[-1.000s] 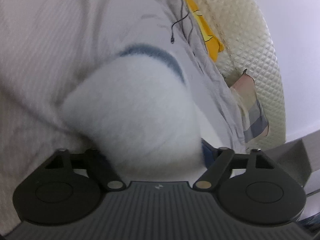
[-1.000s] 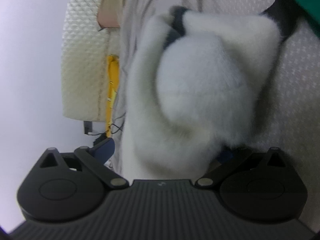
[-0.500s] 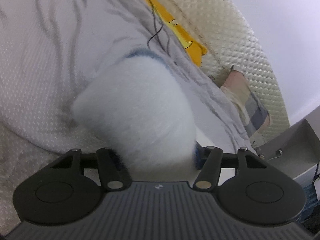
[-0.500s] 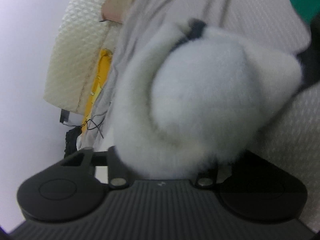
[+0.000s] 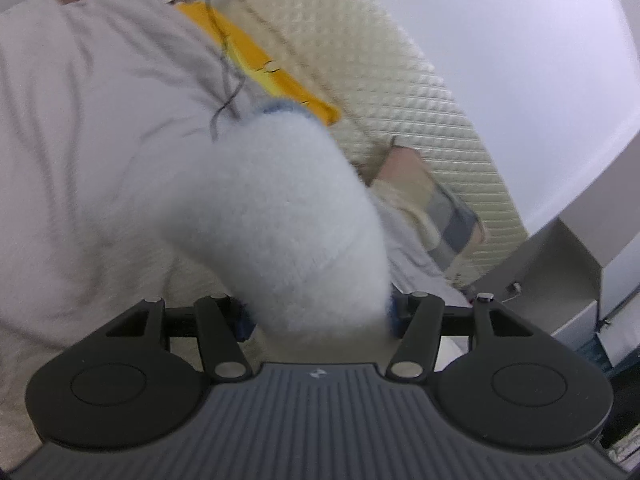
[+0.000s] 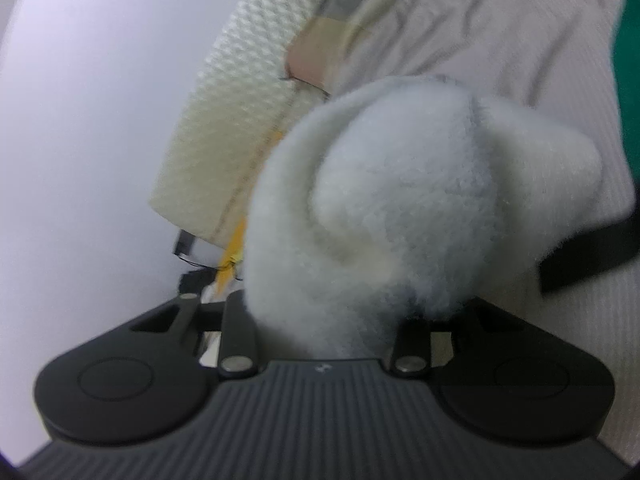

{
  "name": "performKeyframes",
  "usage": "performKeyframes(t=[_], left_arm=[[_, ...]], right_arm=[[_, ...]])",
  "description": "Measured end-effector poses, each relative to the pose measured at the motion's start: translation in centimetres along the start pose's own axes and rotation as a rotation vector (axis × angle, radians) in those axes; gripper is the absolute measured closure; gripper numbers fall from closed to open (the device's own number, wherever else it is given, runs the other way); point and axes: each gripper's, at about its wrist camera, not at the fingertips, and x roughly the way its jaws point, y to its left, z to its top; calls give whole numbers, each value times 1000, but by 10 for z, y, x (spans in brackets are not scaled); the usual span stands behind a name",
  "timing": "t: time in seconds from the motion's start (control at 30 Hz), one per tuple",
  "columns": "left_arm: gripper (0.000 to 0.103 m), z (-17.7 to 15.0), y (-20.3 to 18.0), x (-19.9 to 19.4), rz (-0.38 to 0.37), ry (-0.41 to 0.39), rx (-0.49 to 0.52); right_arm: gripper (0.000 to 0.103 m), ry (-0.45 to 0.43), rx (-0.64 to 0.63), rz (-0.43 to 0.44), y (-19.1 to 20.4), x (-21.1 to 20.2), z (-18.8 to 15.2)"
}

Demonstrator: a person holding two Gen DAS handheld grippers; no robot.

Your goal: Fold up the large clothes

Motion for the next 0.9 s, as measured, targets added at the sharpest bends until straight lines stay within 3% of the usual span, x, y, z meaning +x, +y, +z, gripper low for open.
performKeyframes(t=[0.23, 0.53, 0.77, 0.9], left_arm=[[40, 32, -72, 31, -85, 6, 65], [40, 65, -183, 146, -221, 58, 157], [40, 32, -233, 264, -255, 75, 185], [40, -6, -228, 334, -237, 119, 195]], right_arm=[[62, -85, -73, 70, 34, -13, 61], [62, -239, -127, 114, 42, -6, 174], [62, -289, -137, 68, 0, 26, 260], [62, -313, -132, 15, -52, 51, 274]])
